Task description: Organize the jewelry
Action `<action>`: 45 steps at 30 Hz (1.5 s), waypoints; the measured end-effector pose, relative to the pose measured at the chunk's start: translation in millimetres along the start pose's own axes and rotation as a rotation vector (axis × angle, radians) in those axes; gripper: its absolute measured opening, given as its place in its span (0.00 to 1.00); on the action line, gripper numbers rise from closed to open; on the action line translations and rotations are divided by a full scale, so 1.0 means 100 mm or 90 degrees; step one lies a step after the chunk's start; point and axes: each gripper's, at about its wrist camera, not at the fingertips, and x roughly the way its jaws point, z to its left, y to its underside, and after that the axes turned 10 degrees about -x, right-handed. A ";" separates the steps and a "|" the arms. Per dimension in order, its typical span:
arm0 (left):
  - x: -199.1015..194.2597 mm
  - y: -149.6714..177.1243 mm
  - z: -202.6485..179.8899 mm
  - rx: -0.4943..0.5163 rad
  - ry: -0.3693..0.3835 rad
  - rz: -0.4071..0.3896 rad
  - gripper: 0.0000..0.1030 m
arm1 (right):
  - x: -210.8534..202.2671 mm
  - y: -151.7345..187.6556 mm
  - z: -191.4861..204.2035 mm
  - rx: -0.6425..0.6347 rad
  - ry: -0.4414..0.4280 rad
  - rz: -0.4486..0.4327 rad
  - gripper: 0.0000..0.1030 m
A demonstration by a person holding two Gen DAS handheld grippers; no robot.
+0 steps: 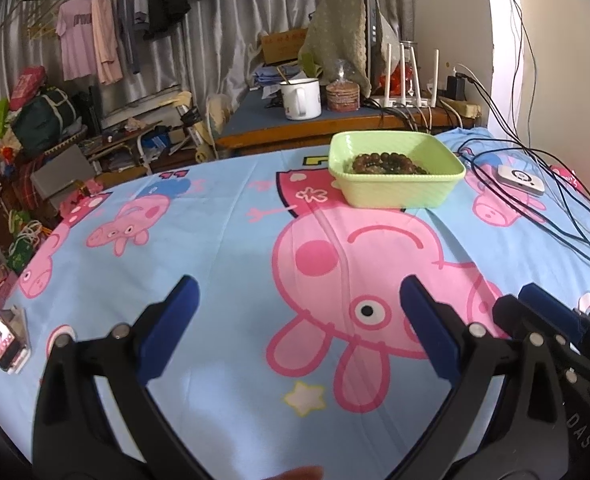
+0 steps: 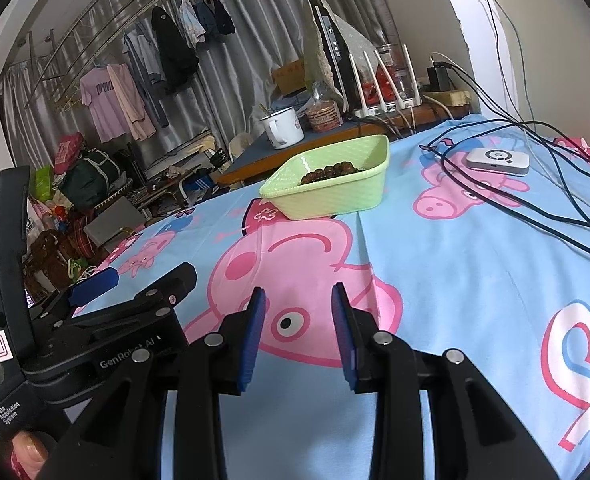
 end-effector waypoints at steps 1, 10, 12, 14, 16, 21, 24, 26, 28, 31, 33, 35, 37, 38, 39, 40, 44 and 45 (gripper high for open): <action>0.01 0.00 0.00 -0.001 -0.001 0.004 0.94 | 0.00 0.00 0.00 0.000 0.000 0.001 0.01; 0.03 0.01 0.03 -0.004 -0.001 0.011 0.94 | 0.00 -0.01 0.03 -0.001 -0.001 0.003 0.01; 0.05 0.01 0.04 -0.005 0.000 0.015 0.94 | 0.00 0.00 0.03 -0.001 -0.001 0.004 0.01; 0.05 0.02 0.04 -0.006 0.001 0.018 0.94 | 0.00 0.00 0.04 -0.001 -0.001 0.005 0.01; 0.06 0.02 0.05 -0.007 0.001 0.020 0.94 | 0.03 -0.01 0.04 -0.001 -0.002 0.007 0.01; 0.07 0.02 0.05 -0.007 0.001 0.021 0.94 | 0.04 -0.01 0.06 -0.001 -0.003 0.009 0.01; 0.07 0.03 0.05 -0.007 0.001 0.023 0.94 | 0.05 -0.01 0.05 0.000 -0.003 0.011 0.01; 0.07 0.03 0.05 -0.007 0.001 0.022 0.94 | 0.06 -0.01 0.05 0.000 -0.004 0.013 0.01; 0.08 0.03 0.05 -0.007 0.000 0.023 0.94 | 0.07 0.00 0.04 0.001 -0.005 0.014 0.01; 0.08 0.03 0.05 -0.008 0.000 0.023 0.94 | 0.08 0.00 0.03 0.001 -0.005 0.015 0.01; 0.09 0.05 0.06 -0.009 0.000 0.025 0.94 | 0.09 -0.01 0.01 0.001 -0.007 0.017 0.01; 0.11 0.07 0.07 -0.009 -0.001 0.027 0.94 | 0.09 -0.01 0.01 0.001 -0.006 0.017 0.01; 0.12 0.08 0.07 -0.009 -0.001 0.030 0.94 | 0.10 -0.01 0.00 0.001 -0.007 0.018 0.01; 0.12 0.08 0.07 -0.009 0.000 0.031 0.94 | 0.10 0.00 0.01 0.001 -0.007 0.019 0.01; 0.12 0.09 0.08 -0.010 -0.001 0.031 0.94 | 0.11 0.00 0.00 0.001 -0.007 0.019 0.01; 0.12 0.09 0.08 -0.010 -0.002 0.031 0.94 | 0.11 0.00 0.00 0.001 -0.007 0.020 0.01; 0.12 0.10 0.10 -0.012 -0.001 0.031 0.93 | 0.12 0.01 0.00 0.000 -0.007 0.021 0.01; 0.11 0.09 0.10 -0.010 -0.004 0.023 0.93 | 0.13 0.01 0.00 0.000 -0.007 0.022 0.01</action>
